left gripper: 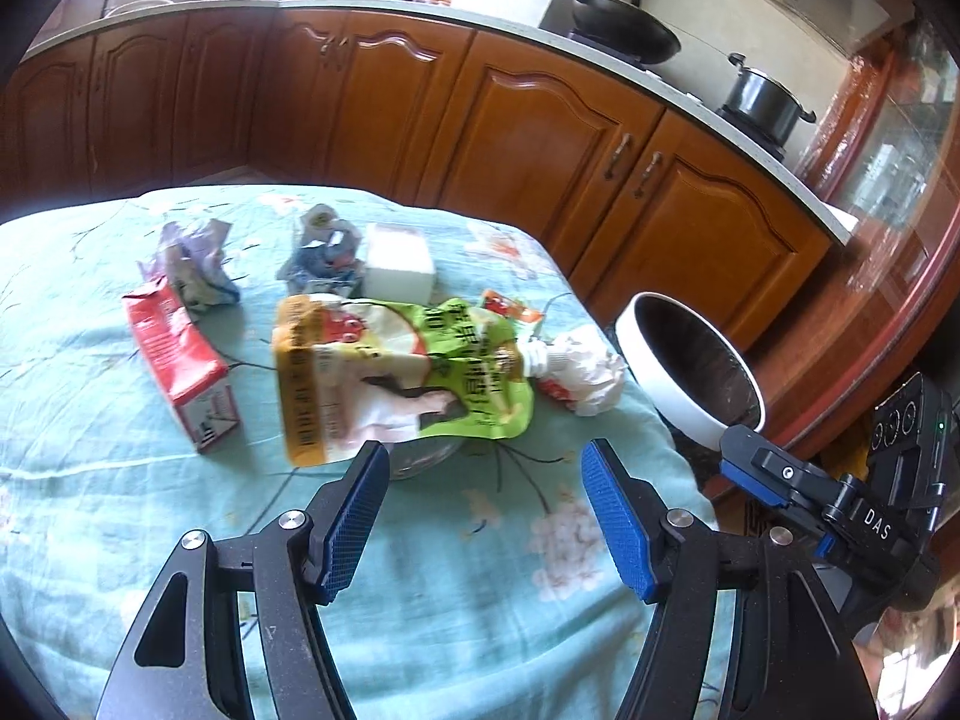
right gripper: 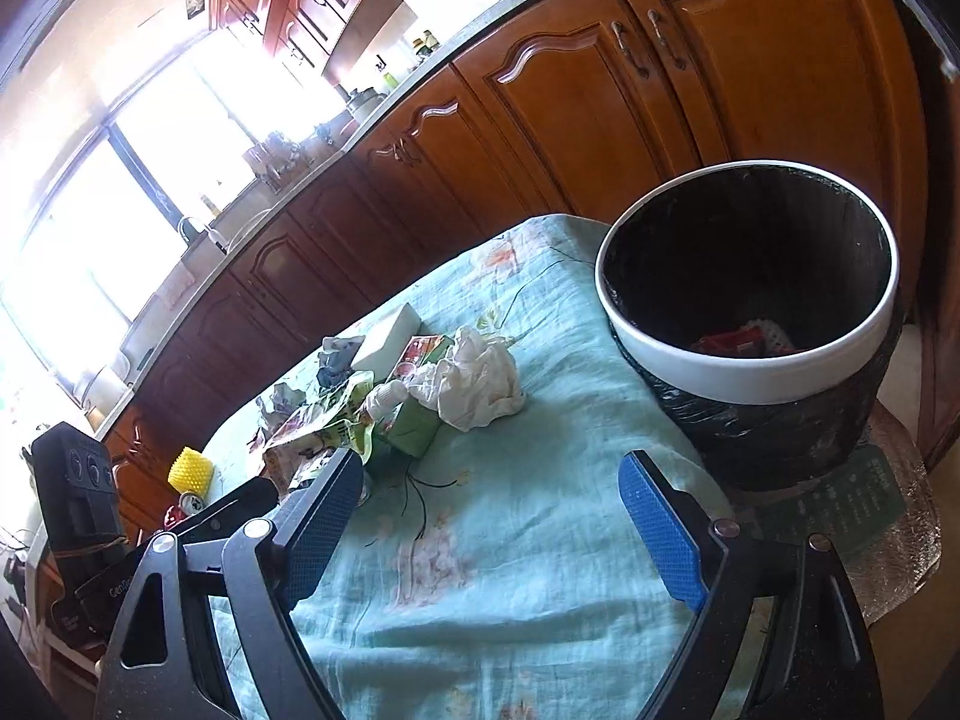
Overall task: Collect trash
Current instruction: 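Grasp the red milk carton with the left tool while the right tool grasps crumpled tissue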
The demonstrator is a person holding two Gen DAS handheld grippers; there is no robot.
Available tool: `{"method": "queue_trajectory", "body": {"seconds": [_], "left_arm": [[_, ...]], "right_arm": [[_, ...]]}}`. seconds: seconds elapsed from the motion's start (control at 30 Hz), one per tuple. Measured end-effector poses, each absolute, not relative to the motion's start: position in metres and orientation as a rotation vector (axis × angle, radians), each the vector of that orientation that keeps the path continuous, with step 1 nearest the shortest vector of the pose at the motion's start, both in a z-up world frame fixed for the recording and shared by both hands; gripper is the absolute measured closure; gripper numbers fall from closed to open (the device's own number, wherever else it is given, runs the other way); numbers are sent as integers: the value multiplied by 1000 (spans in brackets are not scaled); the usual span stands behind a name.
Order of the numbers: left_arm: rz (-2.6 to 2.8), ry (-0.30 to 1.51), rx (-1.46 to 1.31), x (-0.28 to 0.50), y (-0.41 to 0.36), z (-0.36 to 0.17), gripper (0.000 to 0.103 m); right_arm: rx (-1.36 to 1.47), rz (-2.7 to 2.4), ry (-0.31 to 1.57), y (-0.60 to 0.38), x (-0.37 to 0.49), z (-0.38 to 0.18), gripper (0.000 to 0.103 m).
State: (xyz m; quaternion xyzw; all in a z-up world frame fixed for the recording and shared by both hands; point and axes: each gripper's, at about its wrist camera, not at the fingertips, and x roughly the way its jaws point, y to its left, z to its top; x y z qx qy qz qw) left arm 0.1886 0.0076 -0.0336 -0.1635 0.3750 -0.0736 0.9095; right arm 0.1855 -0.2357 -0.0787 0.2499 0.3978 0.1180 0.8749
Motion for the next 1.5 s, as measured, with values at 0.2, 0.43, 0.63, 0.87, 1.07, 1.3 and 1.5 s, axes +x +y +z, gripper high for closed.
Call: {"method": "queue_trajectory", "body": {"seconds": [0.2, 0.43, 0.63, 0.87, 1.07, 1.3, 1.5], "left_arm": [[-109, 770, -355, 179, 29, -33, 37], [-36, 771, -393, 175, 60, -35, 37], [68, 772, -426, 180, 85, -36, 37], [160, 803, -445, 205, 103, -41, 37], [206, 831, -425, 235, 112, -51, 38], [173, 846, -388, 242, 109, -64, 61], [141, 828, -367, 222, 105, -58, 69]], "right_arm": [[503, 262, 849, -218, 190, -82, 14], [472, 275, 859, -203, 201, -84, 14], [451, 275, 865, -196, 214, -88, 14], [426, 253, 866, -194, 236, -93, 15], [403, 240, 895, -189, 262, -103, 21], [376, 243, 917, -184, 270, -114, 62], [358, 275, 896, -180, 257, -104, 75]]}}
